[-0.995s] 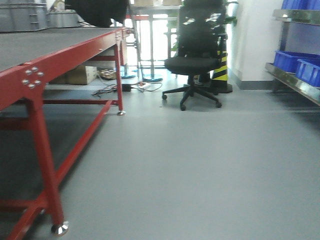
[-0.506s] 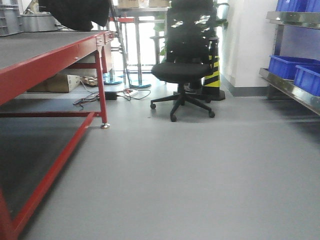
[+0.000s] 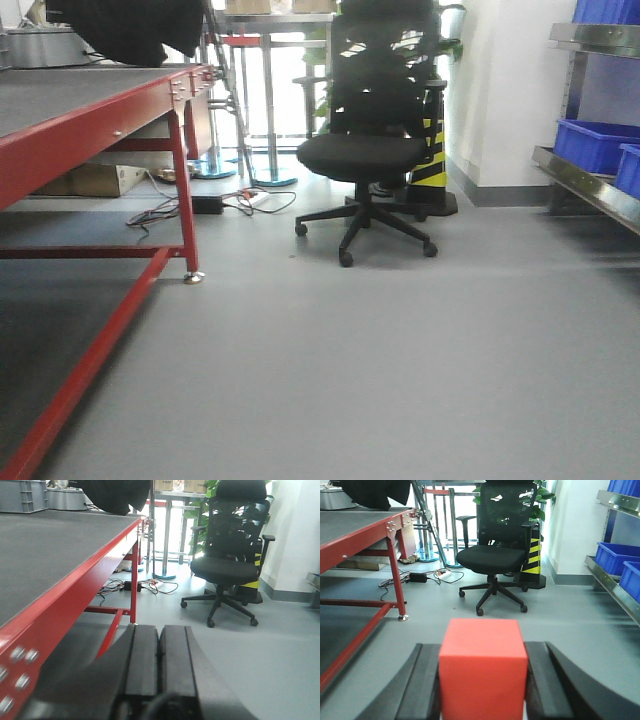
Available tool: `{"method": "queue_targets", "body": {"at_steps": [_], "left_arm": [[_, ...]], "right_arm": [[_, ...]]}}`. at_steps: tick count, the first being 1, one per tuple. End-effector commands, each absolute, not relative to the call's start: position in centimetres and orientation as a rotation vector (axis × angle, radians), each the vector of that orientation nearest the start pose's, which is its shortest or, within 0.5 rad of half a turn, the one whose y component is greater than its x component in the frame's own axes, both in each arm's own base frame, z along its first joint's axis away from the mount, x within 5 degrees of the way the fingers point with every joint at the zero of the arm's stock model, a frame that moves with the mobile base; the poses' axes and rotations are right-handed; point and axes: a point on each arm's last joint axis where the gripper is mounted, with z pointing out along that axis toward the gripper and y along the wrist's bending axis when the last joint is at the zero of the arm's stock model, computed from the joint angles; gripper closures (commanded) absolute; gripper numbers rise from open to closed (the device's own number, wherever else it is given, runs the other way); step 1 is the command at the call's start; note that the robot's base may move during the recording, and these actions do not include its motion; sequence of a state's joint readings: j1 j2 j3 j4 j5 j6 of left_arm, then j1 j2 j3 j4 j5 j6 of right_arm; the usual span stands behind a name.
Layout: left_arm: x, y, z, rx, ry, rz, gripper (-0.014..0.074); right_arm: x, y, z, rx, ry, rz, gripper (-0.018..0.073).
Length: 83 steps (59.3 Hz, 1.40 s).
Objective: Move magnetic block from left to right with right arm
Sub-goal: 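Drive past the red table toward the office chair, cube held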
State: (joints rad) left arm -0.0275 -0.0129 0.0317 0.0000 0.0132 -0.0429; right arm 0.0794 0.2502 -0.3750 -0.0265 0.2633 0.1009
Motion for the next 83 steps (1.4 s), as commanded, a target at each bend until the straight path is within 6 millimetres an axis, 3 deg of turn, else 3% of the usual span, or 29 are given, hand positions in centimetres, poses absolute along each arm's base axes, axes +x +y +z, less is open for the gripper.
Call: {"method": "queue_targets", "body": {"at_steps": [1,83], "left_arm": [[5.55,-0.18,20.73,-0.010,1.428,-0.066,0.0712],[5.55,-0.18,20.73,-0.010,1.428,-0.066,0.0713]], "right_arm": [[6.67,0.43,31.61,-0.007,1.516,0.099,0.0310],[6.67,0.43,31.61,-0.007,1.516,0.099,0.0310]]}}
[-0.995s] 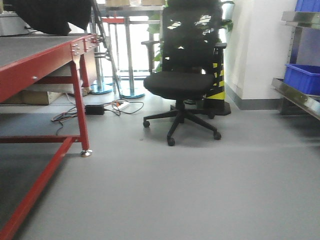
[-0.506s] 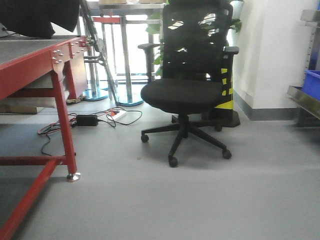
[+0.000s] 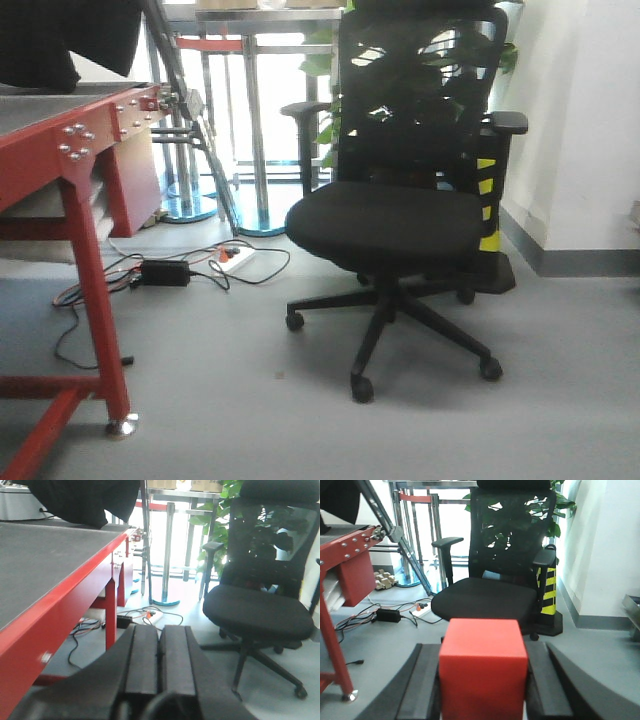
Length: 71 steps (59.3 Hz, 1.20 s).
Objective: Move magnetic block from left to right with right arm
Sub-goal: 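Drive past the red table toward the office chair, cube held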
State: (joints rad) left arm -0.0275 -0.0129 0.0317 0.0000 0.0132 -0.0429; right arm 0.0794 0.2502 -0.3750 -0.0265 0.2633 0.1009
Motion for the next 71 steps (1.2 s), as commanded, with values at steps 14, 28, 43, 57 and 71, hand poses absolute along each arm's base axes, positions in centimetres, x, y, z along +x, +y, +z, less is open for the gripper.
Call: {"method": "queue_targets", "body": {"at_steps": [14,28,43,57,71], "left_arm": [[5.55,-0.18,20.73,-0.010,1.428,-0.066,0.0713],[5.55,-0.18,20.73,-0.010,1.428,-0.066,0.0713],[5.55,-0.18,20.73,-0.010,1.428,-0.066,0.0713],[5.55,-0.18,20.73,-0.010,1.428,-0.066,0.0713],[5.55,-0.18,20.73,-0.010,1.428,-0.066,0.0712]], "right_arm": [[6.67,0.43,31.61,-0.007,1.516,0.099,0.0310],[6.67,0.43,31.61,-0.007,1.516,0.099,0.0310],[6.67,0.43,31.61,-0.007,1.516,0.099,0.0310],[6.67,0.43,31.61,-0.007,1.516,0.099,0.0310],[6.67,0.43,31.61,-0.007,1.516,0.099,0.0310]]}}
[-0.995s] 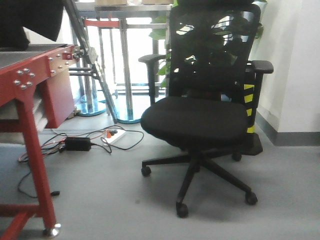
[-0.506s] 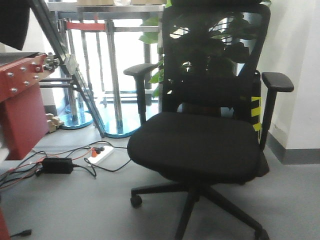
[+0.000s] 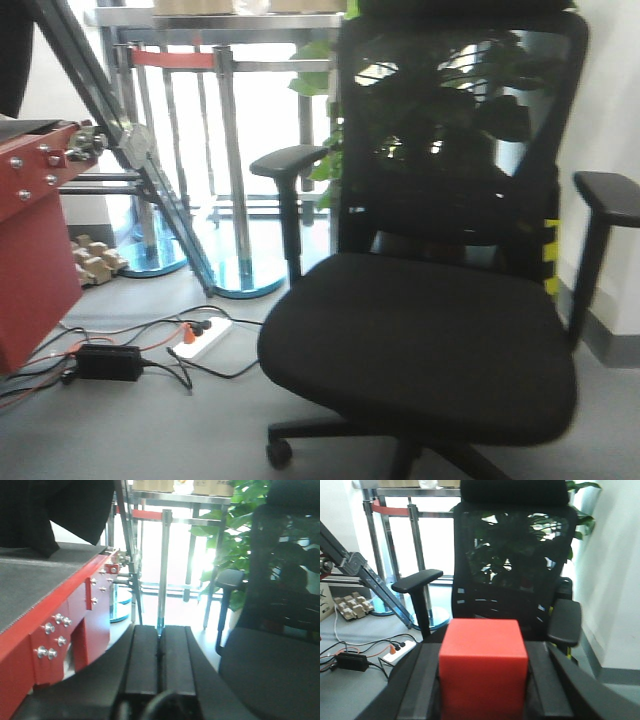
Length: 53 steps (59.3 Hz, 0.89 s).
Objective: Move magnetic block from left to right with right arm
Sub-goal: 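Drive past the red table toward the office chair, cube held, then turn and drive onto the carpet near the grey crates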
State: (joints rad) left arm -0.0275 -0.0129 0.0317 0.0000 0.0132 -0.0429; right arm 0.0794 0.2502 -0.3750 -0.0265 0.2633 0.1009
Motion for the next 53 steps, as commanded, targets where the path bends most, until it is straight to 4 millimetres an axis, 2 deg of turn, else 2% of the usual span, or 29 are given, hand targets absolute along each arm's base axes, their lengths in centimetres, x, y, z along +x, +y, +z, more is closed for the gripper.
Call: {"method": "queue_targets", "body": {"at_steps": [1,53], "left_arm": [[5.55,-0.18,20.73,-0.010,1.428,-0.066,0.0713],[5.55,-0.18,20.73,-0.010,1.428,-0.066,0.0713]], "right_arm": [[6.67,0.43,31.61,-0.007,1.516,0.099,0.0310],[6.67,0.43,31.61,-0.007,1.516,0.099,0.0310]]}}
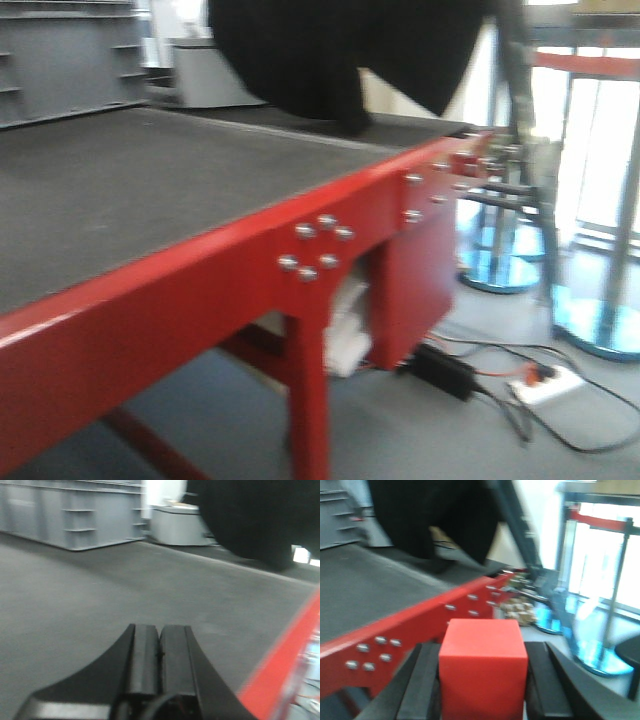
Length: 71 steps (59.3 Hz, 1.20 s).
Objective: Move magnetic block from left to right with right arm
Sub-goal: 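Turn and drive onto the carpet near the grey crates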
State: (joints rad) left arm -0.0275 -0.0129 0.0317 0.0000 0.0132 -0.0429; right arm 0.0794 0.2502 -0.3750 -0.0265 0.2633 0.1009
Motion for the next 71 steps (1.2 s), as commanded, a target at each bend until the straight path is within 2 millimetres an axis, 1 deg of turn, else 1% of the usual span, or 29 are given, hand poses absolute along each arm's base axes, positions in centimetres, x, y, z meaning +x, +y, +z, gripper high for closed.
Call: {"method": "queue_targets", "body": {"at_steps": [1,71], "left_arm": [[5.55,-0.18,20.73,-0.010,1.428,-0.066,0.0713],[5.55,-0.18,20.73,-0.010,1.428,-0.066,0.0713]], "right_arm": [[6.67,0.43,31.61,-0.007,1.516,0.099,0.0310],[6.67,0.43,31.61,-0.007,1.516,0.099,0.0310]]}}
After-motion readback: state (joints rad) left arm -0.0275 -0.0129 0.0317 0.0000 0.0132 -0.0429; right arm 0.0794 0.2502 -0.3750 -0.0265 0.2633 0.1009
